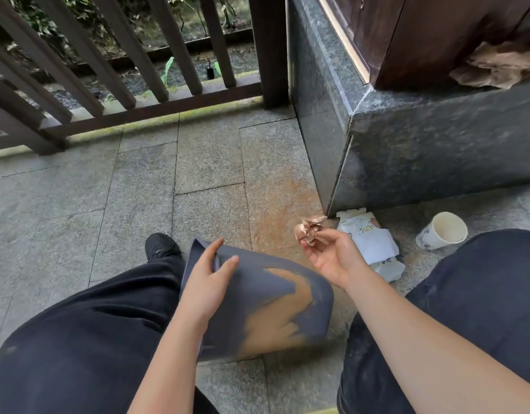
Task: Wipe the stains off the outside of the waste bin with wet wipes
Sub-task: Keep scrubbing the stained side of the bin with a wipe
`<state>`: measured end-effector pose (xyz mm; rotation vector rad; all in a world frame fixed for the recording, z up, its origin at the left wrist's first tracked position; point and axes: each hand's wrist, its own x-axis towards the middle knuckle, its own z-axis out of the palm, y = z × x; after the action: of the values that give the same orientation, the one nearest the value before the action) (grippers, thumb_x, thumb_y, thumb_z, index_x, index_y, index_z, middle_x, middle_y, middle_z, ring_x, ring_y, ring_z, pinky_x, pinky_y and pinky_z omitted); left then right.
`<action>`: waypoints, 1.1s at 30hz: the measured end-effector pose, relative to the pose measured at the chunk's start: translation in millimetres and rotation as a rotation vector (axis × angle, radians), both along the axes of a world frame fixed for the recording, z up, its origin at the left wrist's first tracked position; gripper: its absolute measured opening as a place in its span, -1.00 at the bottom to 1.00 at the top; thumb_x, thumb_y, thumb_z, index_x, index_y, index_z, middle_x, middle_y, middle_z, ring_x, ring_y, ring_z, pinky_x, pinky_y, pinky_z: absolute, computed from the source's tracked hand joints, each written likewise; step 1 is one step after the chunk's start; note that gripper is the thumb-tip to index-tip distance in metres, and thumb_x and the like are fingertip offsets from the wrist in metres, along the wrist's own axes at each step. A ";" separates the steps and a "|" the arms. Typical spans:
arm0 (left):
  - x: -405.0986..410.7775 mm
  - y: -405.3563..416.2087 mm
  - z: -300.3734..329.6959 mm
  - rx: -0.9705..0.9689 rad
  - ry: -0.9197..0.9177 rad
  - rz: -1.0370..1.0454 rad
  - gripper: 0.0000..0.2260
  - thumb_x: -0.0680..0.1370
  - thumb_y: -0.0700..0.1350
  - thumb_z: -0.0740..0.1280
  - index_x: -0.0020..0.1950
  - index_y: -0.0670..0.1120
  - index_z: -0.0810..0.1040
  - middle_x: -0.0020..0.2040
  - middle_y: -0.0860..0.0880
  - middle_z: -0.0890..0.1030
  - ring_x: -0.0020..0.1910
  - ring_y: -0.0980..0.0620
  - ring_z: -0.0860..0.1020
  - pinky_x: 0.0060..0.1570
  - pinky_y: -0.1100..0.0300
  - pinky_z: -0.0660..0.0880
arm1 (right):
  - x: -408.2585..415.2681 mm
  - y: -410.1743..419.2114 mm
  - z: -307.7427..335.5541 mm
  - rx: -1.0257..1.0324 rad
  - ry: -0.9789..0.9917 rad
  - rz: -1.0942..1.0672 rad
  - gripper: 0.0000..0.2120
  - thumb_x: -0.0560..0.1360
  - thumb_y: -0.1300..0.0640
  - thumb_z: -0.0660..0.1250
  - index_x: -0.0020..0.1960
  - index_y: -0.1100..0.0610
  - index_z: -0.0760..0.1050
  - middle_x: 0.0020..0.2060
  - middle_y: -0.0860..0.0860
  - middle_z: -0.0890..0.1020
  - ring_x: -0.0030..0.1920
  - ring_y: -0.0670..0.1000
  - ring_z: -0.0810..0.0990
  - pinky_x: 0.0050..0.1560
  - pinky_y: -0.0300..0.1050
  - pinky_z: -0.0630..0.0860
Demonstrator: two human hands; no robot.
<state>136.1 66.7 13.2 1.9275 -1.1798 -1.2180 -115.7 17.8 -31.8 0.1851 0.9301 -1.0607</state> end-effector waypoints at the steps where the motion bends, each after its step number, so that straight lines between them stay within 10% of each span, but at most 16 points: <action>1: -1.9 1.9 1.5 0.013 0.037 -0.045 -0.52 0.59 0.04 0.36 0.47 0.30 0.33 0.46 0.17 0.36 0.42 0.17 0.33 0.38 0.14 0.28 | -0.8 0.2 0.1 -0.003 -0.008 -0.008 -0.76 0.47 0.35 0.23 0.09 0.32 0.56 0.08 0.26 0.62 0.05 0.16 0.58 -0.06 -0.13 0.61; 7: -12.9 11.2 2.3 -0.050 -0.104 -0.176 -0.48 0.64 0.11 0.22 0.52 0.39 0.08 0.37 0.36 0.22 0.27 0.43 0.17 0.19 0.25 0.19 | 0.4 2.6 1.6 -0.055 0.170 0.132 -0.83 0.50 0.27 0.39 0.08 0.26 0.57 -0.10 0.15 0.67 -0.10 0.03 0.61 -0.15 -0.21 0.56; 13: -3.2 12.8 -2.3 -0.064 -0.130 -0.094 -0.46 0.62 0.08 0.28 0.55 0.30 0.15 0.40 0.31 0.27 0.31 0.42 0.17 0.22 0.30 0.18 | -12.4 11.5 -21.2 -0.066 0.836 0.498 -0.84 0.49 0.32 0.31 -0.26 0.19 0.48 -0.33 0.04 0.56 -0.28 -0.01 0.48 -0.23 -0.15 0.40; 19: -1.1 21.9 0.4 -0.057 -0.121 -0.102 -0.40 0.61 0.08 0.30 0.55 0.34 0.06 0.43 0.35 0.20 0.25 0.55 0.13 0.22 0.35 0.15 | -17.6 15.2 -48.9 0.104 1.188 0.779 -0.87 0.43 0.16 0.45 -0.13 0.23 0.58 -0.12 0.14 0.60 -0.03 0.13 0.58 -0.11 -0.04 0.43; 27: -11.2 34.6 -0.1 -0.144 -0.256 -0.132 -0.37 0.55 0.13 0.38 0.50 0.40 0.14 0.25 0.25 0.43 0.26 0.34 0.34 0.08 0.44 0.29 | -1.1 22.0 -50.8 0.005 1.434 0.892 -0.92 0.51 0.05 0.41 -0.09 0.02 0.52 -0.06 0.01 0.65 -0.02 0.10 0.58 -0.01 -0.04 0.53; 33: -7.9 27.5 -2.1 -0.145 -0.338 -0.170 -0.54 0.62 0.12 0.24 0.45 0.45 0.17 -0.20 0.25 0.51 -0.18 0.38 0.47 -0.16 0.42 0.39 | 15.8 26.6 -41.4 -0.082 1.399 0.956 -0.80 0.48 -0.02 0.45 -0.18 0.11 0.67 -0.12 0.09 0.69 -0.02 0.16 0.63 -0.08 -0.11 0.50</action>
<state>128.2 94.3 11.1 2.0056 -1.5870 -0.8783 -100.0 44.4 -73.2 -1.1214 1.9049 -0.1725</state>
